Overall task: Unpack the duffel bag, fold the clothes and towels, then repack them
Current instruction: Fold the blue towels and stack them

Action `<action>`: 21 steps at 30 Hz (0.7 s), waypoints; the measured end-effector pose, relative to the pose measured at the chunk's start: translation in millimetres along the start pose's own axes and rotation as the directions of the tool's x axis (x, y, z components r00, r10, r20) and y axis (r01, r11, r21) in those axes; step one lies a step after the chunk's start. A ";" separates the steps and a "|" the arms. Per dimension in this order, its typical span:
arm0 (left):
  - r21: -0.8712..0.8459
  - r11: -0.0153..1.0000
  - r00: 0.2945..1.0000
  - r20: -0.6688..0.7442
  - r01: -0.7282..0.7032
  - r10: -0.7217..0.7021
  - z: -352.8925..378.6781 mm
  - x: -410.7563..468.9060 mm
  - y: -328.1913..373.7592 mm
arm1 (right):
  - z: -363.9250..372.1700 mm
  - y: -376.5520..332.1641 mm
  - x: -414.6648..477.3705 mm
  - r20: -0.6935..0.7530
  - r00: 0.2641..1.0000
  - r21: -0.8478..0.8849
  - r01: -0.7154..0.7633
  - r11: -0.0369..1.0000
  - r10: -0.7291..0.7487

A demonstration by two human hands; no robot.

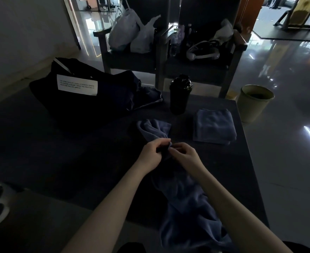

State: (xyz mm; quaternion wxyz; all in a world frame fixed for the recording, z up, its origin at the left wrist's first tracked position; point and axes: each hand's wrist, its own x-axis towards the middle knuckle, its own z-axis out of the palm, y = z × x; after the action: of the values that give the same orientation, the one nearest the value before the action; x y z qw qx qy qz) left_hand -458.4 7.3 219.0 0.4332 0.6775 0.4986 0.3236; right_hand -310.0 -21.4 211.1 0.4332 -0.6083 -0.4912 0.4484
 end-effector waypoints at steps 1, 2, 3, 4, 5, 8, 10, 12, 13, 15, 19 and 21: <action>-0.009 1.000 1.000 0.011 0.000 0.000 2.6 1.0 0.9 | 1.7 0.2 2.5 -0.004 1.000 0.013 -0.014 1.000 0.014; -0.017 1.000 1.000 0.025 0.003 -0.002 4.8 1.6 1.6 | 2.9 -0.9 4.5 -0.006 1.000 0.009 -0.027 1.000 0.027; -0.025 1.000 0.999 0.033 0.004 -0.003 6.0 2.4 2.3 | 3.4 -1.9 6.8 -0.005 0.999 0.007 -0.038 0.999 0.038; -0.022 1.000 1.000 0.028 0.000 0.000 6.7 3.3 2.8 | 3.3 -2.9 8.7 -0.003 0.999 0.013 -0.045 0.999 0.045; -0.008 1.000 1.000 0.008 -0.010 0.010 7.4 4.4 2.3 | 2.8 -2.9 10.6 -0.002 0.999 0.020 -0.048 0.999 0.048; 0.196 0.977 0.984 -0.140 -0.082 0.110 7.2 13.8 -7.2 | -1.4 -1.3 11.0 0.012 0.999 0.006 -0.044 0.999 0.044; 0.401 0.913 0.972 -0.177 -0.074 0.156 5.4 22.3 -14.4 | -3.8 -1.9 7.4 0.036 0.999 0.040 -0.037 0.999 0.035; 0.527 0.849 0.974 -0.177 -0.026 0.140 3.7 27.7 -15.4 | -7.8 -4.7 3.2 0.039 0.999 0.090 -0.039 0.995 0.036; 0.578 0.816 0.972 -0.187 -0.005 0.139 2.6 29.7 -13.8 | -10.9 -6.9 1.4 0.028 0.999 0.104 -0.039 0.994 0.036; 0.671 0.741 0.958 -0.237 0.042 0.160 -1.3 33.7 -10.4 | -18.9 -11.0 -1.8 0.011 0.999 0.135 -0.045 0.990 0.044; 0.698 0.698 0.896 -0.400 0.163 0.190 -25.4 42.3 -0.3 | -43.7 -8.3 -1.6 -0.090 0.995 0.106 -0.043 0.993 0.053; 0.582 0.790 0.866 -0.480 0.194 0.140 -42.8 47.5 8.5 | -53.8 -2.7 -0.5 -0.157 0.985 0.048 -0.061 0.997 0.068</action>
State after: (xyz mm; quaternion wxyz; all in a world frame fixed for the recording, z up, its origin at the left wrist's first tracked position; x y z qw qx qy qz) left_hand -478.3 62.9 244.8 0.0506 0.6659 0.6805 0.3016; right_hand -258.4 -26.2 225.7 0.4689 -0.6482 -0.4256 0.4229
